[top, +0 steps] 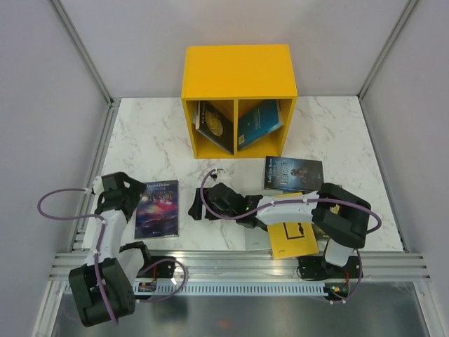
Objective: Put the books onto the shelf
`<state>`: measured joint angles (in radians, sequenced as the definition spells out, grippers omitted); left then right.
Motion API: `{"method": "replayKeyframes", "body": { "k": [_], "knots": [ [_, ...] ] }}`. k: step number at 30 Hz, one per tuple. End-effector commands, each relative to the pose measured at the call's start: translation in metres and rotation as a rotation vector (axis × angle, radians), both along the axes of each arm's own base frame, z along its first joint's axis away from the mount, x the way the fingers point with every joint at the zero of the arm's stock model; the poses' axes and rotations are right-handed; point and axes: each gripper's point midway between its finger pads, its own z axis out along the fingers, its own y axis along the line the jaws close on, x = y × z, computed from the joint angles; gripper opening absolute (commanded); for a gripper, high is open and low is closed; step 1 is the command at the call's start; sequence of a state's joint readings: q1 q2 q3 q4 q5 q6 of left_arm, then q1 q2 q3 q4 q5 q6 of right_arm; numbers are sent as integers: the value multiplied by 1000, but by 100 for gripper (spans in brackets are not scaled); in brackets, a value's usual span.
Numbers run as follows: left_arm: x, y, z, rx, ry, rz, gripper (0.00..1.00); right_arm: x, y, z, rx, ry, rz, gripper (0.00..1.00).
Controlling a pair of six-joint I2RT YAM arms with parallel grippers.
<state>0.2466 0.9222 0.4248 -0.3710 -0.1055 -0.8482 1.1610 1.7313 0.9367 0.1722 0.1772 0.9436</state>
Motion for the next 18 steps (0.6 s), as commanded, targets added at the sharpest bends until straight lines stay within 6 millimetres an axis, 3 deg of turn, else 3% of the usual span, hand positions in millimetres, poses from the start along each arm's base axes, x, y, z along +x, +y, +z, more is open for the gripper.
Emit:
{"method": "replayKeyframes", "body": {
  "k": [1,4,7,12,15,18],
  "knots": [
    [-28,14,-29,-46,111,139,100,-3,12,9,66,18,35,84],
    [-20,12,-30,-61,98,106,99,-2,2,7,66,16,21,84],
    [-19,-5,-40,-120,96,30,95,0,-10,4,63,16,6,84],
    [-6,-32,-26,-197,-11,-53,90,8,-22,-2,67,30,-28,84],
    [2,-56,-16,-187,-37,-117,91,11,-29,-9,66,44,-45,84],
    [-3,-111,-18,-197,3,-261,92,14,-38,-17,65,59,-69,84]
  ]
}}
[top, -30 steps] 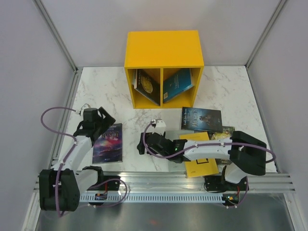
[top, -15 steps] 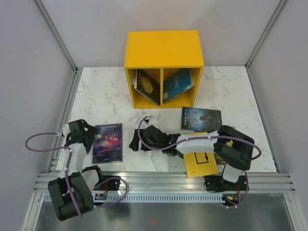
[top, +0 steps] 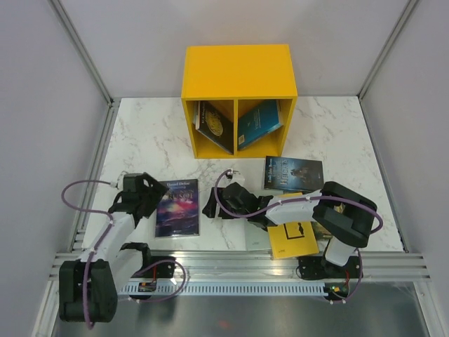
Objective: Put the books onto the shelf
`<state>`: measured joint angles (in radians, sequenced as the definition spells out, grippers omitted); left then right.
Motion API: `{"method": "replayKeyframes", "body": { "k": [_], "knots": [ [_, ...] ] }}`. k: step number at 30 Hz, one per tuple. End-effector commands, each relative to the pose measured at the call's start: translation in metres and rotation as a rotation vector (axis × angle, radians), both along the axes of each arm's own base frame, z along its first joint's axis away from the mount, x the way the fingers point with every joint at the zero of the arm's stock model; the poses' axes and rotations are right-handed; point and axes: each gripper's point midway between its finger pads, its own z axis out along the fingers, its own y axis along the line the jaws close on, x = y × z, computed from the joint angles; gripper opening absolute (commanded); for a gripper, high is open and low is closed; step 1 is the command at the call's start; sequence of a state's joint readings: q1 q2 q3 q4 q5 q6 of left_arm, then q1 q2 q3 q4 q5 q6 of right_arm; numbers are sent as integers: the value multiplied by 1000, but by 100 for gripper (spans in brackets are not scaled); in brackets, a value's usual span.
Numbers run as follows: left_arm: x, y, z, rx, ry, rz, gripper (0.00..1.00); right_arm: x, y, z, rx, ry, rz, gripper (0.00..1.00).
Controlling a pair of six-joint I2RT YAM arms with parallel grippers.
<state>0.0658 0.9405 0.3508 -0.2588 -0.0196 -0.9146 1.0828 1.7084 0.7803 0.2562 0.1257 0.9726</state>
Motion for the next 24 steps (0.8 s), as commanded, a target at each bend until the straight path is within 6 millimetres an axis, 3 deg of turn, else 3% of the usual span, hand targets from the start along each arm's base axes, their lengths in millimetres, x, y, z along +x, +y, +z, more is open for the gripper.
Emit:
{"method": "replayKeyframes", "body": {
  "k": [1,4,7,14,16,21,24],
  "knots": [
    [-14,-60,-7,-85,61,-125,92,4,2,16,78,-5,-21,84],
    [-29,-95,-13,-103,95,-218,93,6,-5,13,78,0,-41,84],
    [-34,-114,-15,-100,74,-287,94,7,-11,9,73,5,-60,84],
    [-48,-125,-26,-81,67,-468,96,5,-21,1,52,17,-79,84],
    [-57,-128,-40,-91,97,-507,96,3,-24,-4,42,23,-82,84],
    [-61,-166,-40,-235,12,-706,93,1,-26,-18,34,50,-96,83],
    [-70,-178,-43,-281,-28,-787,92,-2,-28,-24,20,62,-95,82]
  ]
}}
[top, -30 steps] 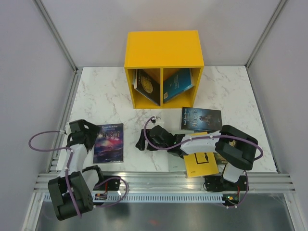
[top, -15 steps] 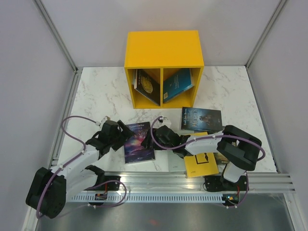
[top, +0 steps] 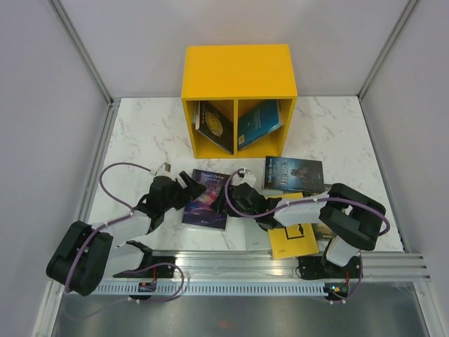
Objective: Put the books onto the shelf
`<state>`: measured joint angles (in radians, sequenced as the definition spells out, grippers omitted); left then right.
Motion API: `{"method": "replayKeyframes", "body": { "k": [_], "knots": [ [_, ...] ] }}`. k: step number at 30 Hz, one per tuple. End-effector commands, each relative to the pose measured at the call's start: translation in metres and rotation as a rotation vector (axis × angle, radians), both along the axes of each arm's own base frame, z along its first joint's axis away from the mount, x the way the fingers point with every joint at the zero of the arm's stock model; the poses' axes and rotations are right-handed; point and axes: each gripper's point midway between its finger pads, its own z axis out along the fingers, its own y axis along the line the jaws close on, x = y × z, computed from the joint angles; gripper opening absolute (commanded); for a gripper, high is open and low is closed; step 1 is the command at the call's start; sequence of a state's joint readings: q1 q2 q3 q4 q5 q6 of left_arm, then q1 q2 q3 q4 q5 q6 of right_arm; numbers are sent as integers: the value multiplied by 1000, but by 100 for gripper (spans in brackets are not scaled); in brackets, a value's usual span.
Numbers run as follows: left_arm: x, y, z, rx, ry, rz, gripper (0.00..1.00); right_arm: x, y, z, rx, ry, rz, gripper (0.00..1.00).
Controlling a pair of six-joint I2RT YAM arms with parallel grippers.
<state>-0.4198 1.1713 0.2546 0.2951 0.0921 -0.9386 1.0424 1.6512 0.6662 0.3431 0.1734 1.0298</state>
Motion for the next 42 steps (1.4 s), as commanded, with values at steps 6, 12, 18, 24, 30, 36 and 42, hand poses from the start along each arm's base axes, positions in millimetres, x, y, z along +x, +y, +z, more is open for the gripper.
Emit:
{"method": "replayKeyframes", "body": {
  "k": [6,12,18,24,30,36,42],
  "knots": [
    [-99,-30,-39,-156,118,-365,88,-14,-12,-27,-55,64,-3,82],
    [-102,-29,-22,-171,35,-391,58,-12,-15,-34,-75,68,-11,82],
    [-106,-29,-3,-168,-40,-438,31,-11,-20,-37,-98,68,-23,82],
    [-122,-38,21,-225,-66,-552,76,-6,-26,-38,-120,60,-35,82],
    [-130,-39,22,-241,-56,-573,74,-1,-31,-39,-136,54,-46,82],
    [-118,-38,34,-241,-93,-524,50,2,-37,-44,-153,55,-56,82],
    [-103,-37,65,-227,-188,-480,48,1,-42,-50,-159,62,-63,82]
  ]
}}
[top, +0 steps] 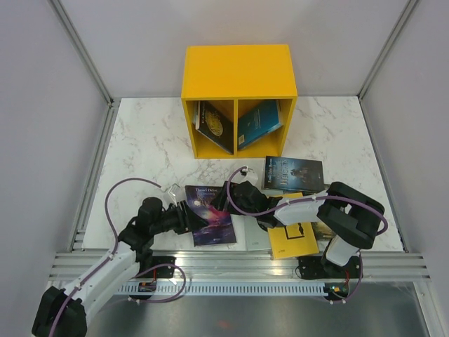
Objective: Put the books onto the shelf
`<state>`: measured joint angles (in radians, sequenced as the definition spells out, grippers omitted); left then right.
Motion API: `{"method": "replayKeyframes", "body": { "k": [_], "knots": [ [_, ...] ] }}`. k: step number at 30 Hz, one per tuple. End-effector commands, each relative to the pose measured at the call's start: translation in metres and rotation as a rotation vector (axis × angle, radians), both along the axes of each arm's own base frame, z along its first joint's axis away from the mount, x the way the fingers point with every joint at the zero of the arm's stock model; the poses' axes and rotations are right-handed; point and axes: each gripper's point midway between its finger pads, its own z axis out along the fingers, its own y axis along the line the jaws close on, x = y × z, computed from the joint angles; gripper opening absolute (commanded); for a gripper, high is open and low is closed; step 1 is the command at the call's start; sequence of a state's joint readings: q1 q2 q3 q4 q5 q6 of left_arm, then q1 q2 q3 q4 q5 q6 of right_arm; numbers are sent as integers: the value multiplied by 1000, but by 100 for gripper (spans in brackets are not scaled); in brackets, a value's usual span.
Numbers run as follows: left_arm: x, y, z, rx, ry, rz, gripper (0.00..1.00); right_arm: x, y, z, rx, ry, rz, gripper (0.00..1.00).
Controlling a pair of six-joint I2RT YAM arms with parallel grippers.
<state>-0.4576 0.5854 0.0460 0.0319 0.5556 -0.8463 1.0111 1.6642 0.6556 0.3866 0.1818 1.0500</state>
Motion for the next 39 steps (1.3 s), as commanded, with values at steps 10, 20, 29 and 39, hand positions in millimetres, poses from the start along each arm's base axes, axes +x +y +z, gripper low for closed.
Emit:
{"method": "replayKeyframes", "body": {
  "k": [10,20,29,39],
  "knots": [
    [41,0,30,58,-94,92,47,-15,-38,-54,-171,78,-14,82],
    [45,-10,26,55,-87,38,2,-14,-40,-56,-169,81,-15,81],
    [56,12,68,59,-227,187,2,-6,-61,-15,-174,4,-78,81],
    [66,32,137,-12,-425,337,2,-8,-101,59,-116,-122,-172,84]
  ]
}}
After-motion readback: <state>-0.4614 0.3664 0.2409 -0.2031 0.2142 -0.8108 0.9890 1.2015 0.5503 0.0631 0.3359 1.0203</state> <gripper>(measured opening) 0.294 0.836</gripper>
